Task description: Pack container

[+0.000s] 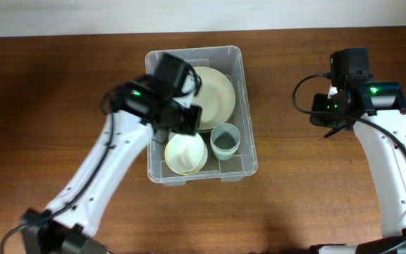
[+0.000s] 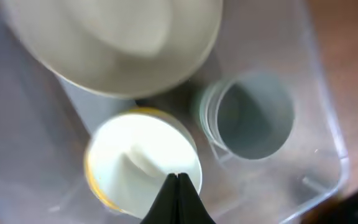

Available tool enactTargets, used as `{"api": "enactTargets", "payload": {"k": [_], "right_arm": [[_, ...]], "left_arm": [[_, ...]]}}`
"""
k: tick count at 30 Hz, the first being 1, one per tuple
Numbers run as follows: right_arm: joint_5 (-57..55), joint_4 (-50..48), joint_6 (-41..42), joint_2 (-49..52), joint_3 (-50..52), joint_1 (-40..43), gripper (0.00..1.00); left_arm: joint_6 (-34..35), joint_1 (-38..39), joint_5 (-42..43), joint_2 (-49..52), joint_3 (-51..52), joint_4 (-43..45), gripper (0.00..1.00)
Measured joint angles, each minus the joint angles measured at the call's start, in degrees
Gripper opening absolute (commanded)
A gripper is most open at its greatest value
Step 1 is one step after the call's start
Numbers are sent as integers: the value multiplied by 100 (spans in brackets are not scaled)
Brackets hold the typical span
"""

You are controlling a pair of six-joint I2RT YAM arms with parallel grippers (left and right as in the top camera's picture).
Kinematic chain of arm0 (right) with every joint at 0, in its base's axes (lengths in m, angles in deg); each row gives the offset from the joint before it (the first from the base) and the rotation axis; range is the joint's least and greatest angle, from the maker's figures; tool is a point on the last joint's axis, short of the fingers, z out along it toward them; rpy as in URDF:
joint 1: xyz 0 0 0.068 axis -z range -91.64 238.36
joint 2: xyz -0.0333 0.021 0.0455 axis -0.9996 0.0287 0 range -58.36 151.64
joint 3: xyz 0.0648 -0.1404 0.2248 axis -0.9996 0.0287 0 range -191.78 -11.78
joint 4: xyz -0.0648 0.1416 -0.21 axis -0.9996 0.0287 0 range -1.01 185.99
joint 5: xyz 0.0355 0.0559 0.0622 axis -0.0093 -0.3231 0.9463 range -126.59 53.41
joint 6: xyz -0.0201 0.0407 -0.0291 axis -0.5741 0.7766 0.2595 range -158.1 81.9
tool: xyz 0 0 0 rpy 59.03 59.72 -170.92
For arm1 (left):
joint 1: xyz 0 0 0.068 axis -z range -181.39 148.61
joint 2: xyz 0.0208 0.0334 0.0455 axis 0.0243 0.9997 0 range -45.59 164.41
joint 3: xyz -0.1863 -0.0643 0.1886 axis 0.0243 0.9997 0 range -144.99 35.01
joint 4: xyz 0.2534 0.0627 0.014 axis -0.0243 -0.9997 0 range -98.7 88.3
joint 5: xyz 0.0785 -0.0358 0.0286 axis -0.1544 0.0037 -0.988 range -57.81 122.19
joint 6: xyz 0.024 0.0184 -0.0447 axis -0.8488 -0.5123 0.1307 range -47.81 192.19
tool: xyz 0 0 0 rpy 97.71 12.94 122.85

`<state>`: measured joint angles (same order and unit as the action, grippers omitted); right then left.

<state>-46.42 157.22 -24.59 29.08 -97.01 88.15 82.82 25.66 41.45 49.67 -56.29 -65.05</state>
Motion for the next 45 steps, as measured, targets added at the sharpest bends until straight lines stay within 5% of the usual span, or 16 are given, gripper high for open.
{"api": "enactTargets", "payload": {"k": [10, 41, 45], "right_arm": [[-136, 90, -2, 0, 0, 7, 41], [-153, 212, -2, 0, 0, 7, 41], [-157, 227, 0, 0, 0, 7, 41]], "left_arm": [[-17, 411, 326, 114, 1088, 564, 1], [-17, 444, 361, 920, 1117, 726, 1], [-20, 444, 50, 852, 802, 363, 11]]}}
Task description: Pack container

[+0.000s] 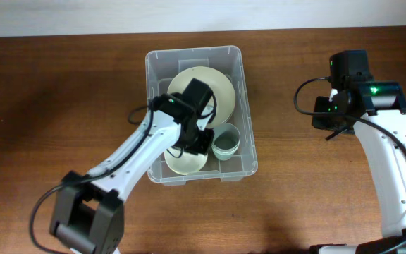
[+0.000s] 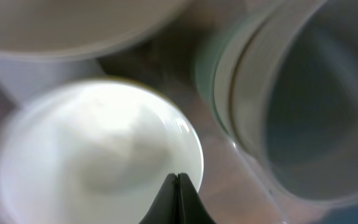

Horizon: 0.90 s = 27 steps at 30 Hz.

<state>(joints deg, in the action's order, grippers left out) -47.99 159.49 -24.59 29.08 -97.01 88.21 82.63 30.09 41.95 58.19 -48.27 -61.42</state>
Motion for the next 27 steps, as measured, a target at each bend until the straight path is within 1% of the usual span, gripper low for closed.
{"api": "enactTargets", "payload": {"k": [1, 2, 4, 6, 8, 10, 11, 12, 13, 17, 21, 24, 27], "right_arm": [[-4, -20, 0, 0, 0, 0, 41], [-13, -57, -2, 0, 0, 0, 42], [-17, -240, -33, 0, 0, 0, 42], [-17, -509, -52, 0, 4, 0, 52], [-17, -896, -74, 0, 9, 0, 69], [-17, -1314, -109, 2, 13, 0, 82], [7, -1528, -129, 2, 20, 0, 88], [55, -1764, -175, 4, 17, 0, 95], [157, -1987, -260, 4, 17, 0, 100], [708, -2535, -811, 4, 17, 0, 99], [925, -3101, -1209, 4, 17, 0, 99], [988, -3064, -1338, 4, 17, 0, 99], [1001, -2717, -1274, 4, 17, 0, 99]], "left_arm": [[-13, -13, -144, -90, -114, -52, 31], [-15, -28, -328, -208, -240, -105, 46], [-37, -120, -680, -527, -466, -107, 68], [-33, -352, -1067, -957, -634, 7, 74], [-39, -719, -1381, -1340, -734, 181, 78], [-35, -1191, -1569, -1574, -798, 382, 86], [-31, -1469, -1622, -1631, -813, 525, 97], [-24, -1755, -1641, -1644, -815, 660, 99], [-31, -2035, -1650, -1631, -820, 767, 100], [-37, -3136, -1620, -1458, -817, 968, 99], [-37, -3740, -1598, -1362, -811, 973, 99], [-37, -4011, -1589, -1355, -811, 955, 99], [-37, -4175, -1523, -1355, -811, 647, 99]]}}
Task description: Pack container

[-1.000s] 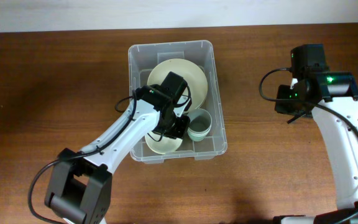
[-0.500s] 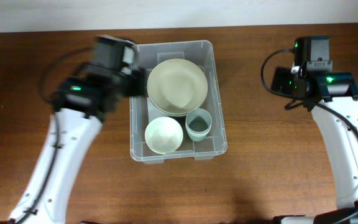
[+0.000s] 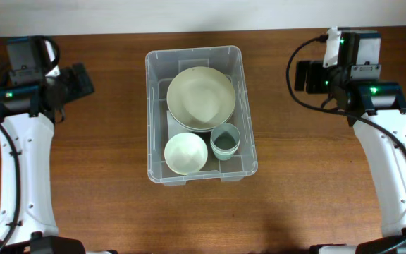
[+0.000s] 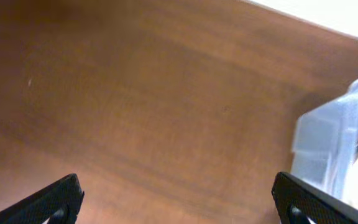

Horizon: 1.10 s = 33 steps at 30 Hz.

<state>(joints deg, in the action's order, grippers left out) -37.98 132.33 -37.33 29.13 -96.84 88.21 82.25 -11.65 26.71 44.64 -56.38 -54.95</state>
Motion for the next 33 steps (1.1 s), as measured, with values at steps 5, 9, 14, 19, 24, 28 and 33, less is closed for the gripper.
{"api": "enactTargets", "payload": {"k": [5, 9, 14, 19, 24, 28, 33], "right_arm": [[-181, 387, 339, -142, 24, 0, 99], [-323, 459, 444, -822, 286, -7, 99], [-721, 66, 577, -2371, 1344, -205, 99], [-1062, -282, 831, -4011, 3268, -632, 99], [-1169, -262, 970, -4918, 4404, -695, 99], [-1211, -264, 999, -5211, 4813, -695, 99], [-1233, -192, 999, -5110, 4996, -699, 99]], "left_arm": [[-61, -79, 70, -103, 44, -291, 99], [-175, -57, 136, -713, 391, -188, 99], [-367, -39, 317, -2546, 1624, 560, 99], [-376, -31, 461, -4640, 3506, 1001, 99], [-181, -31, 490, -5713, 4489, 1082, 99], [-120, -31, 503, -6004, 4677, 516, 99], [-98, -31, 507, -6008, 4695, -299, 99]]}}
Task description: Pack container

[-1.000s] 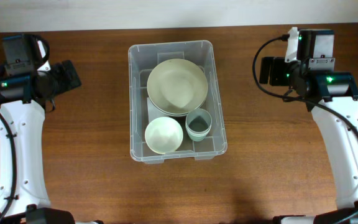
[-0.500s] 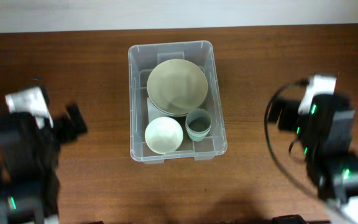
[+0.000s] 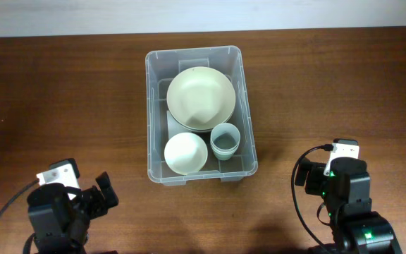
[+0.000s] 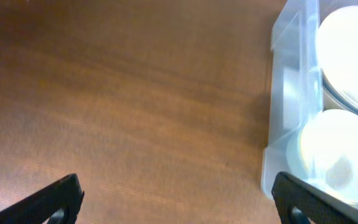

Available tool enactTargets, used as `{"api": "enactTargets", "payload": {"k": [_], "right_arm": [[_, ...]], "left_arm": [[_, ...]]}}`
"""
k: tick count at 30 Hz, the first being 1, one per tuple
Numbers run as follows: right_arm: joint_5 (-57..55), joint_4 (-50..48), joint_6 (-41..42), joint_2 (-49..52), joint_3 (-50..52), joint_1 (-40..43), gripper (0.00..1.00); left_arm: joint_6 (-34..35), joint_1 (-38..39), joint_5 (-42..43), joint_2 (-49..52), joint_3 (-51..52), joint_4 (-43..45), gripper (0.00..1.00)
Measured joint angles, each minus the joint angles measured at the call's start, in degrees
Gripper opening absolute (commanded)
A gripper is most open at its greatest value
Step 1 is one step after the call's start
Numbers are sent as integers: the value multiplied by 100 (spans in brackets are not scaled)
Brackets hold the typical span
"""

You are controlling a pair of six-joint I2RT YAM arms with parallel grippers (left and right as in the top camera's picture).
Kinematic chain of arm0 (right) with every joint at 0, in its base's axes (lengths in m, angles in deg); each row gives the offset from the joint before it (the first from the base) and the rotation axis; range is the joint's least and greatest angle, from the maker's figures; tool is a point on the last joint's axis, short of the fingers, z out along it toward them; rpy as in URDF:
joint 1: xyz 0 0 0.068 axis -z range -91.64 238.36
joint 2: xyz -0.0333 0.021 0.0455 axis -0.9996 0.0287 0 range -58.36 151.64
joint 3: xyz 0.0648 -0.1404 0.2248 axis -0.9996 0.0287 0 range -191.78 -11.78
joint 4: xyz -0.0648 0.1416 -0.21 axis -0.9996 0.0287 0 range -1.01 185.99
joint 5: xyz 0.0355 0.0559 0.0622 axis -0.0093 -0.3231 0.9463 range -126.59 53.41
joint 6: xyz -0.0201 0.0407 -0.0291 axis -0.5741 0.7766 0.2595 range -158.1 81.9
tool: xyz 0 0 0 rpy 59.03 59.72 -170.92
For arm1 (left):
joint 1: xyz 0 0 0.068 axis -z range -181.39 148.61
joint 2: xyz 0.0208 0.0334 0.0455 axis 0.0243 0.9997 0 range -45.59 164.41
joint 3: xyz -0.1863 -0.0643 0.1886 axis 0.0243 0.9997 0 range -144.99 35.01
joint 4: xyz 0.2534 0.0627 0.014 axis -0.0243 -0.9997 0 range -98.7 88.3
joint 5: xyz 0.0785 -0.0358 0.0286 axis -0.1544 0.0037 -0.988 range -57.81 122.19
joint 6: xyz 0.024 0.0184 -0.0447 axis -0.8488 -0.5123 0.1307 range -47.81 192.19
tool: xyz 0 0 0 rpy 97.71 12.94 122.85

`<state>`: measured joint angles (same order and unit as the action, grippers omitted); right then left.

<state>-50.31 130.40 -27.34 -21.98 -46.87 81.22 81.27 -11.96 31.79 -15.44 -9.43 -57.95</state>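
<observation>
The clear plastic container (image 3: 149, 106) stands at the table's middle. In it are a large cream plate (image 3: 200, 97), a small white bowl (image 3: 185, 152) and a grey-blue cup (image 3: 225, 140). My left gripper (image 3: 103, 193) sits low at the near left, apart from the container. In the left wrist view it (image 4: 176, 202) is open, with only bare table between the fingers (image 4: 58, 198). That view also shows the container (image 4: 284, 93) and the white bowl (image 4: 337, 149) at the right. My right gripper (image 3: 305, 178) is at the near right, its jaws unclear.
Brown wooden table (image 3: 62, 92) spreads on both sides of the container. A pale wall strip runs along the far edge. Both arms are folded at the near edge, left and right of the container.
Both arms were up at the table's far corners; now both are folded down at the near edge. The left gripper is still open. The container's contents are unchanged.
My left gripper was shut above the white bowl in the container, then lower beside that bowl, still shut. Then it was out at the far left, open, with the right arm at the far right. Now both arms rest at the near edge.
</observation>
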Motion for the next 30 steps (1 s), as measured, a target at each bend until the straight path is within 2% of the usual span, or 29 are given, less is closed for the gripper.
{"api": "enactTargets", "payload": {"k": [5, 17, 21, 27, 30], "right_arm": [[-4, 11, 2, 275, 13, 0, 99], [-317, 238, -2, 601, 22, -2, 99], [-223, 470, -4, -107, 57, -7, 99], [-142, 466, -2, -1832, 243, -15, 99], [-125, 162, -33, -2415, 557, -15, 99]], "left_arm": [[15, 0, 2, 0, 0, -468, 100], [17, 0, 2, 0, 0, -538, 99], [17, 0, 2, 0, 0, -544, 99], [17, 0, 2, 0, 0, -551, 99], [17, 0, 2, 0, 0, -553, 99]]}}
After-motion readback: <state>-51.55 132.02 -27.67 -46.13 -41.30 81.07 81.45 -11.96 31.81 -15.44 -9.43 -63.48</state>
